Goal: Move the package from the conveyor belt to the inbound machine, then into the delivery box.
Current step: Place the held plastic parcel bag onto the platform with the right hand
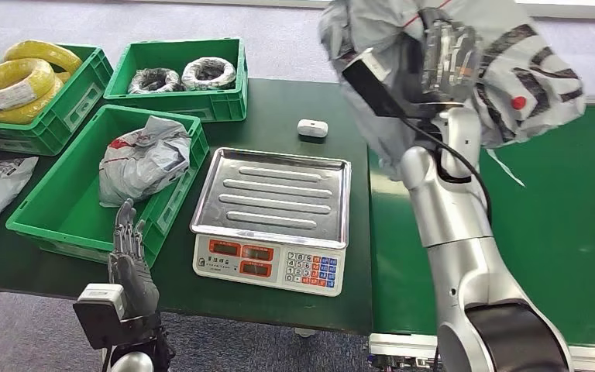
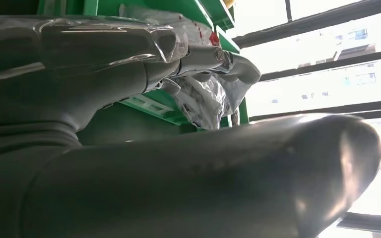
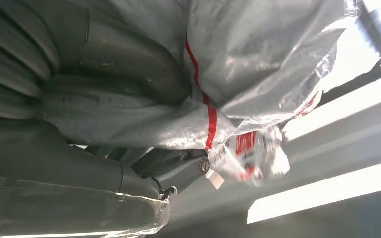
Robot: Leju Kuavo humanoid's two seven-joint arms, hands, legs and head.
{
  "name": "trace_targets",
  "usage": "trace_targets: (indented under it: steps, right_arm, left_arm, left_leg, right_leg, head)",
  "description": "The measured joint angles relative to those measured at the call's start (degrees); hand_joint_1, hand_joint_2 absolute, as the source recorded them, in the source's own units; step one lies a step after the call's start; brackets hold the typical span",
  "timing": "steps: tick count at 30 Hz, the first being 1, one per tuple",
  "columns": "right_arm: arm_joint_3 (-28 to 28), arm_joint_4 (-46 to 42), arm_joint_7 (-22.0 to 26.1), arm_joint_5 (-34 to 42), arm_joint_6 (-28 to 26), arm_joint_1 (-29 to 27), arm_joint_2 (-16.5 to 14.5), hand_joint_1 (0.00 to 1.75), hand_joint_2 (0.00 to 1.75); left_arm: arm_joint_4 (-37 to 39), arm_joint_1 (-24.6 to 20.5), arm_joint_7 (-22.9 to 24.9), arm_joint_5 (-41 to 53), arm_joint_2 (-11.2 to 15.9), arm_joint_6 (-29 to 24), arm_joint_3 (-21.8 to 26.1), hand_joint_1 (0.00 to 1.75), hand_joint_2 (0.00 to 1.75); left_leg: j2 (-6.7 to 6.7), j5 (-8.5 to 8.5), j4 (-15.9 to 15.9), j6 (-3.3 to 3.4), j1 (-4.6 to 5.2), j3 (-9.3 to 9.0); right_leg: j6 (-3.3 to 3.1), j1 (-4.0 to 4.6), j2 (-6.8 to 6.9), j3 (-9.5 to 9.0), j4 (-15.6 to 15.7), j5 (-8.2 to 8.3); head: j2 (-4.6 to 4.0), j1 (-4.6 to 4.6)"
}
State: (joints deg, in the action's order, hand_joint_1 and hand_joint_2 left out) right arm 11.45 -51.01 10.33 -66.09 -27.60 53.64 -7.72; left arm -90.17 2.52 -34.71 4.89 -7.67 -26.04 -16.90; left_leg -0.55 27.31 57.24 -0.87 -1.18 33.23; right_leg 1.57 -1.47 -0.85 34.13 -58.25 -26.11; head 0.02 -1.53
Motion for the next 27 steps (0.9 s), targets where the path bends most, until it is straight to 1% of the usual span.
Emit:
trace_targets:
  steps: [4, 7, 14, 20, 21, 24, 25, 27]
  right_arm:
    - [4.46, 8.09, 3.26, 1.77, 0.95, 1.18, -5.55, 1.75, 1.75]
    - [5.81, 12.02, 4.67, 2.88, 0.89, 1.24, -8.26, 1.75, 1.75]
    - [7.36, 16.02, 6.59, 5.67, 1.60, 1.25, -11.22, 1.75, 1.75]
    - [8.24, 17.59, 6.21, 6.68, 1.32, 0.88, -12.10, 1.75, 1.75]
    - [8.28, 17.82, 6.08, 7.04, 1.08, 0.65, -12.13, 1.47, 1.75]
    - [8.27, 18.58, 5.35, 8.50, -0.55, -0.65, -12.14, 0.16, 1.75]
    - [8.17, 18.90, 4.91, 8.92, -1.47, -1.30, -12.14, 0.00, 1.75]
    - [7.70, 19.55, 4.35, 9.72, -3.74, -2.96, -12.14, 0.00, 1.75]
  left_arm:
    - [2.83, -2.02, -0.43, -0.98, -0.48, 0.33, -0.58, 0.00, 0.00]
    - [3.82, -2.70, -0.54, -1.21, -0.77, 0.30, -0.69, 0.00, 0.00]
    - [4.50, -3.15, -0.56, -1.57, -0.81, -0.26, -0.65, 0.00, 0.00]
    - [4.40, -3.15, -0.56, -1.80, -0.85, -0.61, -0.57, 0.00, 0.00]
    - [4.25, -3.08, -0.56, -1.81, -0.89, -0.66, -0.53, 0.00, 0.00]
    - [3.22, -2.64, -0.39, -1.73, -1.07, -0.82, -0.21, 0.00, 0.00]
    - [2.73, -2.43, -0.24, -1.59, -1.14, -0.90, -0.01, 0.00, 0.00]
    - [1.68, -1.89, 0.14, -1.09, -1.25, -1.06, 0.48, 0.00, 0.00]
  left_leg:
    - [-0.06, -0.02, 0.01, -0.01, -0.01, 0.03]
    - [-0.05, -0.01, 0.01, 0.00, 0.00, 0.11]
    - [-0.06, 0.01, 0.02, 0.01, 0.01, 0.15]
    - [-0.07, 0.01, 0.01, 0.01, 0.00, 0.14]
    - [-0.07, 0.01, 0.01, 0.01, 0.00, 0.14]
    - [-0.07, 0.01, 0.02, 0.01, 0.00, 0.14]
    - [-0.07, 0.02, 0.02, 0.01, 0.00, 0.14]
    - [-0.07, 0.03, 0.02, 0.00, 0.01, 0.14]
  right_leg:
    - [-0.01, 0.01, 0.04, 0.00, -0.02, -0.02]
    - [0.00, -0.01, 0.04, 0.03, 0.02, -0.02]
    - [0.00, -0.01, 0.04, 0.06, 0.10, -0.02]
    - [0.00, 0.00, 0.03, 0.06, 0.09, -0.02]
    - [0.00, 0.00, 0.04, 0.05, 0.09, -0.02]
    - [0.00, -0.01, 0.04, 0.05, 0.09, -0.02]
    - [0.00, -0.01, 0.04, 0.05, 0.09, -0.02]
    - [0.00, -0.01, 0.04, 0.05, 0.10, -0.02]
  head:
    - [0.00, 0.01]
    - [0.00, 0.02]
    - [0.00, 0.02]
    - [0.00, 0.02]
    - [0.00, 0.02]
    - [0.00, 0.03]
    - [0.00, 0.03]
    - [0.00, 0.03]
